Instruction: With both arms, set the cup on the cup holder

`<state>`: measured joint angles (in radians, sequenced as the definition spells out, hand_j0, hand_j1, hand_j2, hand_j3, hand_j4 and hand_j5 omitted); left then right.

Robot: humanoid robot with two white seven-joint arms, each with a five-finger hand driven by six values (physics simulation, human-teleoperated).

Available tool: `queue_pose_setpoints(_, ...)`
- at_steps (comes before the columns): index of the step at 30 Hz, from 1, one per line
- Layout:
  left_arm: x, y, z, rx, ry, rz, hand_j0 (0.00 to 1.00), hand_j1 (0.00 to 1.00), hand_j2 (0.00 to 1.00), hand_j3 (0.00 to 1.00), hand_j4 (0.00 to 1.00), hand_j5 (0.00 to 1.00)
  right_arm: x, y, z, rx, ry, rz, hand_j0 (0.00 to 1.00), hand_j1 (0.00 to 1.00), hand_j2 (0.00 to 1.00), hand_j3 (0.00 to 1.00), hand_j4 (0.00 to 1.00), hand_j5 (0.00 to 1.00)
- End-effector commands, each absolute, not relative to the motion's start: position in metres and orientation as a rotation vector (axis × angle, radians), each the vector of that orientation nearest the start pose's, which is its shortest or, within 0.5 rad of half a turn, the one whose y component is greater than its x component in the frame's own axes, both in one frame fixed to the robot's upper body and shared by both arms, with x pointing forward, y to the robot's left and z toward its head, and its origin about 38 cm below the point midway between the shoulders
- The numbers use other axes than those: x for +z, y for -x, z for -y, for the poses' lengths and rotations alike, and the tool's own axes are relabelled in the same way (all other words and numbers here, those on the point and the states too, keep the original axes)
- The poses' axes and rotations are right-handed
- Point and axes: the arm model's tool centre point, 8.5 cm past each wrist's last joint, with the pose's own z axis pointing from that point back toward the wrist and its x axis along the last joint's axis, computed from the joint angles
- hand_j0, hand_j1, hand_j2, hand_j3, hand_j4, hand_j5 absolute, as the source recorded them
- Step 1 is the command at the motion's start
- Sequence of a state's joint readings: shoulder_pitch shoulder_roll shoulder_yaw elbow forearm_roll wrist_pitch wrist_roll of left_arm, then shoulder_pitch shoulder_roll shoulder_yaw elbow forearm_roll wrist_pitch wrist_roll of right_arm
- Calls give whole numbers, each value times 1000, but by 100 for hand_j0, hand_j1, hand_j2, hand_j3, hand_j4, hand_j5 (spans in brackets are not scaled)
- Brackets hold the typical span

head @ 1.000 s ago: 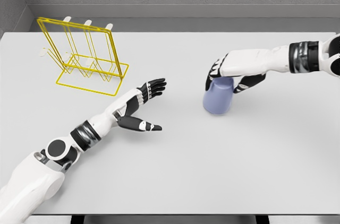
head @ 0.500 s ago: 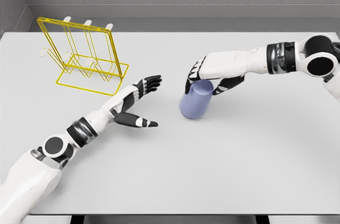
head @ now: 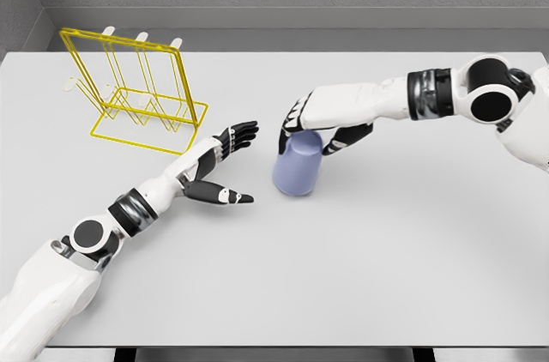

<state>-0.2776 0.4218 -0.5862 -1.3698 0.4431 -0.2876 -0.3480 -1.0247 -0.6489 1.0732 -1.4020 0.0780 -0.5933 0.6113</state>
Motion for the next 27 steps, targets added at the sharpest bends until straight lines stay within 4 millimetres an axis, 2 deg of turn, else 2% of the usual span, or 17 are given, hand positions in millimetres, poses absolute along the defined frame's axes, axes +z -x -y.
queue_pose_setpoints(1,70,-389,-196,-739,521,1565,100,100,100,100,100,100,242,-450,164,-2940,63,-1973,67,67,67,67,67,67)
queue_pose_setpoints(4,70,-389,-196,-740,520,1565,100,100,100,100,100,100,240,-451,162,-2941,65,-1974,71,71,71,71,71,71)
queue_pose_setpoints(6,70,-389,-196,-748,515,1565,100,100,100,100,100,100,239,-452,164,-2950,63,-1977,77,77,77,77,77,77)
queue_pose_setpoints(7,70,-389,-196,-748,515,1565,100,100,100,100,100,100,239,-452,164,-2950,63,-1977,86,86,86,86,86,86)
queue_pose_setpoints(8,70,-389,-196,-749,516,1565,100,100,100,100,100,100,238,-452,164,-2950,67,-1979,100,100,100,100,100,100)
queue_pose_setpoints(14,69,-389,-199,-755,512,1560,100,100,100,100,100,100,238,-452,167,-2951,62,-1973,100,100,100,100,100,100)
queue_pose_setpoints(21,70,-389,-201,-756,507,1559,100,100,100,100,100,100,245,-455,181,-2958,13,-1982,100,100,100,100,100,100)
queue_pose_setpoints(23,71,-391,-200,-758,497,1570,100,100,100,100,100,100,253,-458,202,-2978,-56,-1999,100,100,100,100,100,100)
queue_pose_setpoints(26,70,-392,-199,-792,470,1568,100,100,100,100,100,100,281,-463,251,-2998,-261,-2045,100,100,100,100,100,100)
queue_pose_setpoints(27,70,-391,-193,-783,483,1575,100,100,100,100,100,100,281,-464,255,-3007,-276,-2046,100,100,100,100,100,100)
